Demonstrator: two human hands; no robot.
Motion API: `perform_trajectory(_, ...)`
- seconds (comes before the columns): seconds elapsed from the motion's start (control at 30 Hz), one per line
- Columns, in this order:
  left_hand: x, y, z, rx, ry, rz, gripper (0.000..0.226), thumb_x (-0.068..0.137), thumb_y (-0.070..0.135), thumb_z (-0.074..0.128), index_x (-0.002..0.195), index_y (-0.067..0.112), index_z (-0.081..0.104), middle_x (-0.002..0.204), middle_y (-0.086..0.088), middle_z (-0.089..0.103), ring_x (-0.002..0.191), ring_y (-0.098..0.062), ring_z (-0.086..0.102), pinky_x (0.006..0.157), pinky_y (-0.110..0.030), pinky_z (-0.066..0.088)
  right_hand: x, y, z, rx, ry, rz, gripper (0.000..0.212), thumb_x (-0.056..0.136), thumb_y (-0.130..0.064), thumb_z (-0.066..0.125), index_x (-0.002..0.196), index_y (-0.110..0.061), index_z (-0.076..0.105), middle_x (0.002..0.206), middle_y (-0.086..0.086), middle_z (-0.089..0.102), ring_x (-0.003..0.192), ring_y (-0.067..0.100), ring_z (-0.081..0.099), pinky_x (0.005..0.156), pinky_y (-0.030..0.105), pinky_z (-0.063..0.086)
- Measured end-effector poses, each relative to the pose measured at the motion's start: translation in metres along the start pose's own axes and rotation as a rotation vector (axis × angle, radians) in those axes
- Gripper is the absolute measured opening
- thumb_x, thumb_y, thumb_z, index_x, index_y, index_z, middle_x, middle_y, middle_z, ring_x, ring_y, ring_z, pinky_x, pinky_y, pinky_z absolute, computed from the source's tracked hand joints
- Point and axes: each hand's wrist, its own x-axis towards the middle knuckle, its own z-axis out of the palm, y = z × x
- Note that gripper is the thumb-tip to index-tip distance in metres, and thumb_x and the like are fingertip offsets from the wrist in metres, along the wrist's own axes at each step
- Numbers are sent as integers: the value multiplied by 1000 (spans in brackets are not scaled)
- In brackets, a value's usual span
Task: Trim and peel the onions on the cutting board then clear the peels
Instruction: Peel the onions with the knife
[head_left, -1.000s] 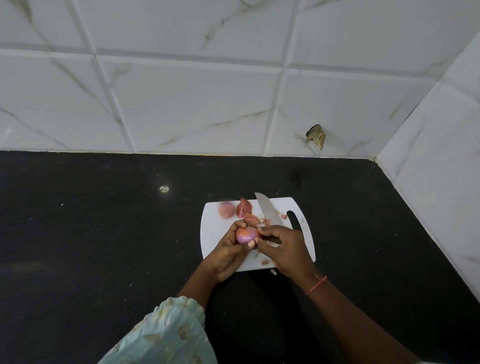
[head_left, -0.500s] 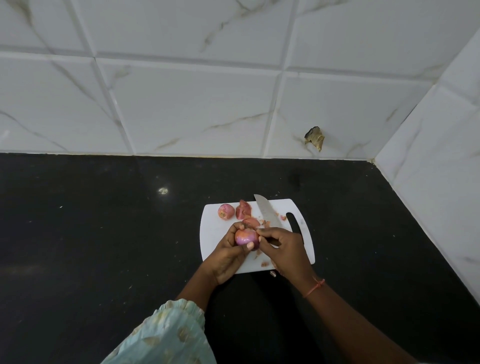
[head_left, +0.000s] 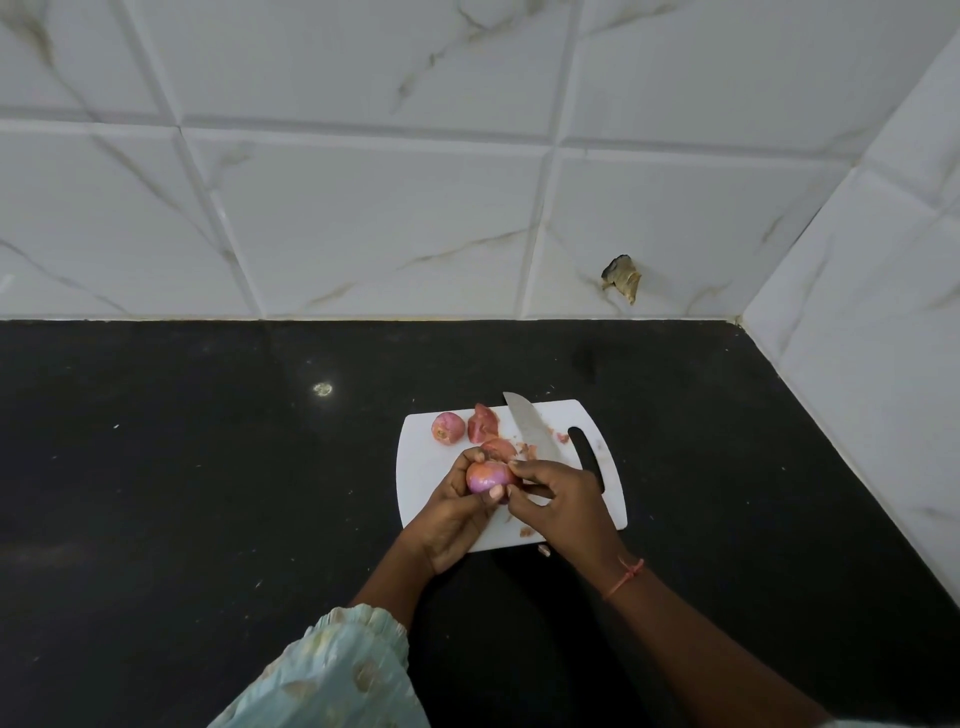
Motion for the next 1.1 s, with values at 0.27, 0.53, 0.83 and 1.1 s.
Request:
perform_trajectory(0.27, 0, 2, 2, -5, 6, -8, 73, 58, 10, 97, 115, 14, 52, 119, -14, 69, 111, -28, 67, 90, -35, 57, 1, 4, -1, 8, -4, -18, 26, 84, -8, 74, 110, -9, 73, 103, -5, 72, 94, -2, 68, 68, 15, 57)
perform_trajectory(0.53, 0, 2, 1, 2, 13, -22, 74, 57, 9, 97, 114, 14, 51, 119, -15, 67, 111, -28, 66, 91, -36, 57, 2, 6, 0, -87, 14, -84, 24, 86, -6, 71, 109, -8, 74, 104, 0, 74, 95, 1, 67, 75, 14, 56)
perform_trajectory(0.83, 1, -2, -5, 5, 3, -20, 51, 75, -7, 75, 115, 15, 51, 118, -17, 65, 111, -29, 63, 100, -38, 53, -1, 1, -3, 30, -27, -11, 27, 83, -16, 78, 109, -13, 73, 105, -5, 72, 97, 1, 68, 79, 15, 55)
perform_trajectory(1.1, 4, -2, -4, 57, 92, -18, 66, 65, -8, 79, 120, 16, 52, 122, -16, 62, 112, -27, 64, 90, -34, 58, 2, 3, -7, -1, 47, -18, 15, 82, -3, 74, 93, -13, 75, 90, -8, 73, 86, 3, 69, 77, 22, 57)
